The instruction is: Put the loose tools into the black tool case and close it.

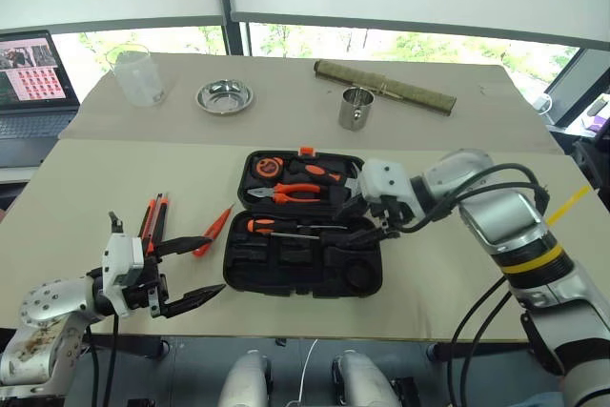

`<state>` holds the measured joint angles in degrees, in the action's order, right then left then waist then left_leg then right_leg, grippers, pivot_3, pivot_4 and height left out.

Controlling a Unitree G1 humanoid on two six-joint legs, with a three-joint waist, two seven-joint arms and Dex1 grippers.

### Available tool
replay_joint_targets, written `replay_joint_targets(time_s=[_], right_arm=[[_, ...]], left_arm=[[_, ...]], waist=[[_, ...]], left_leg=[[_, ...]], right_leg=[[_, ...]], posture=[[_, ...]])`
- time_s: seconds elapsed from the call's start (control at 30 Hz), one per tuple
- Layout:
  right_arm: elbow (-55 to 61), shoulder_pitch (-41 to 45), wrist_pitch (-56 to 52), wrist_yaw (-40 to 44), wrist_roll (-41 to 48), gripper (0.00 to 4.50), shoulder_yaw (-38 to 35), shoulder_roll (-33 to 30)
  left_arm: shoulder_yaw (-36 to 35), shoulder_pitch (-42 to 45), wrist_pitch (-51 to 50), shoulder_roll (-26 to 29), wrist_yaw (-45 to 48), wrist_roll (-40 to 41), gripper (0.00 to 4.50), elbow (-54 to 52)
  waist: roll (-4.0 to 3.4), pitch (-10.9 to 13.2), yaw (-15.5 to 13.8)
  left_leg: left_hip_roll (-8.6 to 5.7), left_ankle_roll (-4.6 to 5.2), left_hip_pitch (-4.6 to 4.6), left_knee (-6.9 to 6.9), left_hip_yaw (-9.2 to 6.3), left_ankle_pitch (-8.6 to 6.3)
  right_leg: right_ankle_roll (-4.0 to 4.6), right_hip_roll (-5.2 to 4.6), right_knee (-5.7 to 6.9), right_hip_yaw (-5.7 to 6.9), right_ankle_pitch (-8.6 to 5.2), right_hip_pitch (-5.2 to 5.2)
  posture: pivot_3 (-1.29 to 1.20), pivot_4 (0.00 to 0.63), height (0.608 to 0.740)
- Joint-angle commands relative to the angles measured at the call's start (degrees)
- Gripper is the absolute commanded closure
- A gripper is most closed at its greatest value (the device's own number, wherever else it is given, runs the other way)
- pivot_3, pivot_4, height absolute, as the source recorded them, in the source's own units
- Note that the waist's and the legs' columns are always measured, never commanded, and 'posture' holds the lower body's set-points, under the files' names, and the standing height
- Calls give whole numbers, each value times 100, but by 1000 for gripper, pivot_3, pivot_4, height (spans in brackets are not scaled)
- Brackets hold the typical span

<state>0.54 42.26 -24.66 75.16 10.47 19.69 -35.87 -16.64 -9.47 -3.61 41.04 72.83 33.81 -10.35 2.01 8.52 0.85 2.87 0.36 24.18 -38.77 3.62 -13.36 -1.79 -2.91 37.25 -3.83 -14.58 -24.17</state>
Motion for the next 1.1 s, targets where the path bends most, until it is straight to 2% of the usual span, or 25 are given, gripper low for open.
replay_joint_targets(time_s=[0.03, 0.13, 0.33, 0.63, 0.73, 0.87, 0.97, 1.1], right_arm=[[-178, -178, 559, -282, -123, 3440, 2, 271], [-433, -308, 683, -419, -386, 4479, 234, 426], [-840, -322, 976, -483, -829, 4479, 569, 529], [-1180, -303, 783, -529, -1137, 4479, 848, 730], [-1079, -255, 615, -580, -914, 4479, 655, 911], [-502, -452, 986, -527, 85, 4479, -368, 1078], [-2, -788, 806, -454, 690, 3711, -1111, 716], [298, -1571, 1280, -459, 1039, 2353, -1970, 210]], left_arm=[[-81, 30, 139, 12, 12, 19, 0, -62], [-48, 145, 104, 44, 6, 4, 0, -37], [-80, 253, 34, 112, 2, -3, 0, -24], [-167, 91, -59, 161, -172, 5, 0, -220], [-194, 15, -64, 151, -288, -6, 0, -299], [-603, -350, -114, 96, -486, 184, 0, -396], [-1283, -1005, -224, -22, -708, 360, 0, -463], [-2312, -1986, -123, -401, -1187, 241, 0, -283]], waist=[[0, 0, 0], [-1, 0, 0], [1, -1, -1], [11, -8, 20], [15, -10, 34], [14, -8, 34], [11, -5, 27], [18, -8, 13]], left_leg=[[0, -1, 0, 1, 2, 1], [-1, -1, 1, 0, 3, 1], [-2, -4, -5, 0, 3, 3], [1, -7, -50, 0, 10, 4], [6, -8, -77, 2, 13, 4], [16, -9, -97, 5, 8, 4], [17, -10, -65, 10, 8, 3], [13, -13, -44, 12, 2, 0]], right_leg=[[0, 0, 1, -1, 0, -2], [0, -1, 2, -1, 0, -3], [0, -1, 4, -1, 0, 3], [13, -1, 39, -5, -8, 23], [23, 3, 51, -7, -14, 38], [30, 17, 49, -7, -18, 61], [30, 17, 54, -13, -18, 22], [25, 7, 44, -10, -21, 9]], posture=[[0, 150, 740], [0, 150, 740], [0, 150, 740], [0, 150, 740], [0, 150, 740], [0, 150, 740], [0, 150, 740], [0, 150, 740]])
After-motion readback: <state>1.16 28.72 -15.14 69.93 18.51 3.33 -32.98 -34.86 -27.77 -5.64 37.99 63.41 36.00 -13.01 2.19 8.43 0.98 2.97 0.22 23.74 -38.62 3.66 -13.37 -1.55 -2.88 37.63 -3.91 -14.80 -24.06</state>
